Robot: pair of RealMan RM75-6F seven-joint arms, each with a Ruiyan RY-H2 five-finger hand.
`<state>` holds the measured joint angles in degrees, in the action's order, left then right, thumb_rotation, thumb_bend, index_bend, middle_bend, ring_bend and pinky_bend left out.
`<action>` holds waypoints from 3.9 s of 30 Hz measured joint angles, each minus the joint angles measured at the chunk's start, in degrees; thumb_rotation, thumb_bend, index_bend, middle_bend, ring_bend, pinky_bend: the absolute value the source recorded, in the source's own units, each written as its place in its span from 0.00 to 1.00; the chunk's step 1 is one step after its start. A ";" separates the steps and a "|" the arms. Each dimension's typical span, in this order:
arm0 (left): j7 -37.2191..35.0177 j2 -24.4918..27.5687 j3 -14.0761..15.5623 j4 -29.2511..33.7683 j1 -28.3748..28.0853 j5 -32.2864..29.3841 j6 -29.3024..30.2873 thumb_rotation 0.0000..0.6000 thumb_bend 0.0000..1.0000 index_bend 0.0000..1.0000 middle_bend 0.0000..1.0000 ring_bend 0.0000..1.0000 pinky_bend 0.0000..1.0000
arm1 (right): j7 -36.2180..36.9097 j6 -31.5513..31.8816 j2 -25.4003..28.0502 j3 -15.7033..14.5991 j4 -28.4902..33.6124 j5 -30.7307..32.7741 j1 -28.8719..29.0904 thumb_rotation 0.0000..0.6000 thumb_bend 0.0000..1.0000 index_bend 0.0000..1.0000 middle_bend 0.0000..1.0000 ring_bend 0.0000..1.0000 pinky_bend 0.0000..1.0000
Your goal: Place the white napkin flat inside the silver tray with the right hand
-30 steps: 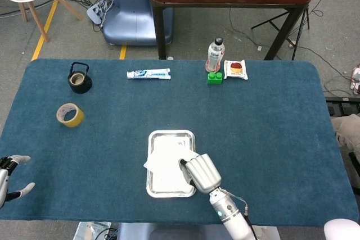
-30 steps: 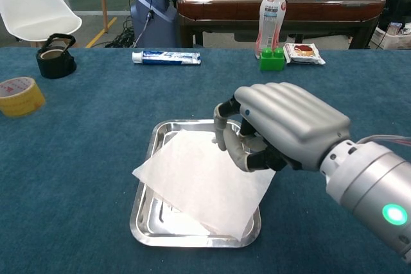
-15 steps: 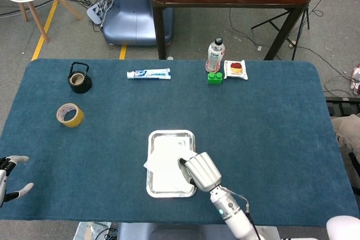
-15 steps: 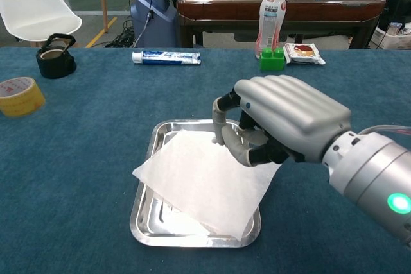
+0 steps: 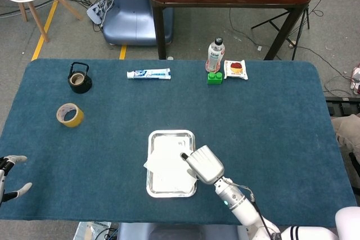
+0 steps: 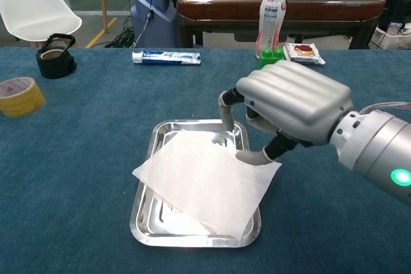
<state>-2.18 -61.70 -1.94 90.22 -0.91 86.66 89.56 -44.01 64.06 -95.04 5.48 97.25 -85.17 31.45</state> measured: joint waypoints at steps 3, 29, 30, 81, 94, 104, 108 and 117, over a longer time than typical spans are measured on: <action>0.06 -0.02 0.03 0.03 0.01 0.03 -0.03 1.00 0.11 0.33 0.36 0.30 0.49 | -2.42 -2.08 1.64 0.02 -0.28 0.19 1.26 1.00 0.44 0.39 0.94 0.79 0.88; -0.55 0.34 -0.07 0.10 0.39 -0.08 0.38 1.00 0.11 0.33 0.36 0.30 0.49 | -11.76 -10.67 -6.88 4.67 -14.63 8.60 13.16 1.00 0.98 0.38 1.00 1.00 1.00; -0.65 0.40 -0.05 0.11 0.44 -0.06 0.42 1.00 0.11 0.33 0.36 0.30 0.49 | -12.03 -10.87 -7.41 4.74 -15.26 8.90 13.56 1.00 0.98 0.38 1.00 1.00 1.00; -3.51 1.84 -0.01 0.64 1.48 0.62 1.80 1.00 0.11 0.33 0.36 0.30 0.49 | -12.05 -12.48 -20.96 4.10 -35.76 15.90 22.04 1.00 0.97 0.38 1.00 1.00 1.00; -3.37 1.84 0.01 0.73 1.51 0.75 1.83 1.00 0.11 0.33 0.36 0.30 0.49 | -10.21 -11.39 -20.26 3.96 -34.48 15.30 21.91 1.00 0.97 0.38 1.00 1.00 1.00; -3.54 1.95 -0.04 0.77 1.65 0.75 2.04 1.00 0.11 0.33 0.36 0.30 0.49 | -8.19 -11.40 -21.82 3.54 -36.01 14.16 22.30 1.00 0.98 0.38 1.00 1.00 1.00; -3.65 1.99 -0.01 0.75 1.65 0.81 2.00 1.00 0.11 0.33 0.36 0.30 0.49 | -8.05 -11.64 -22.60 3.61 -37.12 14.29 22.45 1.00 0.98 0.38 1.00 1.00 1.00; -3.92 2.12 -0.03 0.82 1.81 1.02 2.39 1.00 0.11 0.33 0.36 0.30 0.49 | -8.53 -11.72 -23.26 3.66 -38.89 14.43 22.48 1.00 0.98 0.38 1.00 1.00 1.00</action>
<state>-6.09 -59.58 -1.96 91.04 0.90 87.67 91.96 -52.54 52.34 -118.30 9.14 58.36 -70.74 53.93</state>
